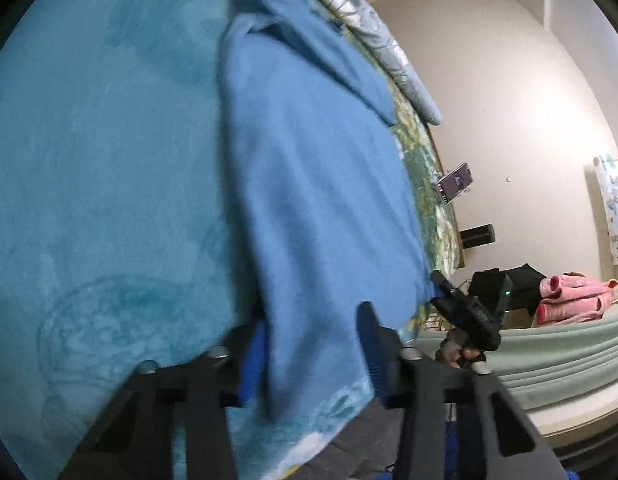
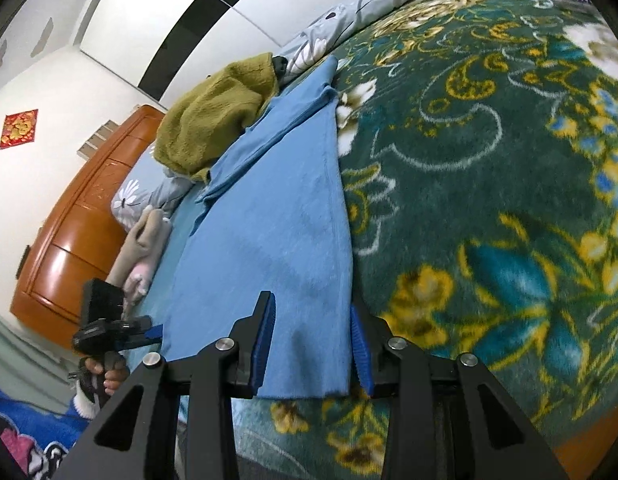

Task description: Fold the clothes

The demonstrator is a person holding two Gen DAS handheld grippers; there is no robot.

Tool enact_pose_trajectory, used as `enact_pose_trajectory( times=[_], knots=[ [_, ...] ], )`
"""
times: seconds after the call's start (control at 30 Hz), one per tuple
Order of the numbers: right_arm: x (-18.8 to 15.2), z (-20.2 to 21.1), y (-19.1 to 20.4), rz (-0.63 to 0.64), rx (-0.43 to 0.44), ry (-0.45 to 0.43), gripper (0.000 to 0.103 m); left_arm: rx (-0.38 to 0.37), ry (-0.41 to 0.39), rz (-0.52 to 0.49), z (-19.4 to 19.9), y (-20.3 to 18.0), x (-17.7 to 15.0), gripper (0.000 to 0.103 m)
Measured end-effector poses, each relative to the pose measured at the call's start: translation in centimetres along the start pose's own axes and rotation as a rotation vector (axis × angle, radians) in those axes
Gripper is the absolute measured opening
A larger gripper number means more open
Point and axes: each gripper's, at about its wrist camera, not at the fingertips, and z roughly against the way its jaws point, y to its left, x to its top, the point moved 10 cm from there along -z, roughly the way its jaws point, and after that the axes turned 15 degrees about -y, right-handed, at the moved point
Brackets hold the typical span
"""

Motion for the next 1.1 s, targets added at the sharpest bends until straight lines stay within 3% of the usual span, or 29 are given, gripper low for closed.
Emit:
enact_pose_trajectory(
  times=[0.23, 0.33, 0.4, 0.5, 0.57, 0.7, 0.8, 0.97, 1.1],
  knots=[
    [0.3, 0.4, -0.1, -0.076, 0.038, -0.017, 0.036, -0.062, -0.004, 0.04, -0.1, 0.4, -0.2, 0.02],
    [0.4, 0.5, -0.2, -0.108, 0.053, -0.026, 0.026, -0.096, 0.02, 0.035, 0.5, 0.3, -1.0, 0.02],
    [0.6, 0.6, -0.2, -0.129, 0.062, -0.031, 0.007, -0.105, 0.028, 0.03, 0.6, 0.2, -1.5, 0.006],
    [0.7, 0.8, -0.2, -0.161, 0.077, -0.039, 0.003, -0.123, 0.014, 0.028, 0.9, -0.2, -1.5, 0.003],
    [1.0, 0.9, -0.1, -0.181, 0.094, -0.049, 0.003, -0.186, -0.026, 0.015, 1.8, -1.6, -0.5, 0.003],
    [3.4, 1.9, 2.7, -0.191, 0.214, -0.107, 0.003, -0.271, -0.118, -0.043, 3.9, -4.1, 2.8, 0.003],
    [5.1, 1.9, 3.8, -0.216, 0.272, -0.14, 0.003, -0.307, -0.191, -0.092, 5.2, -5.5, 5.8, 0.003],
    [8.6, 0.7, 4.9, -0.256, 0.308, -0.201, 0.003, -0.316, -0.286, -0.171, 4.8, -7.1, 11.4, 0.003],
    [12.5, -1.8, 5.9, -0.236, 0.28, -0.221, 0.003, -0.29, -0.345, -0.222, 2.9, -7.5, 16.4, 0.003]
  ],
)
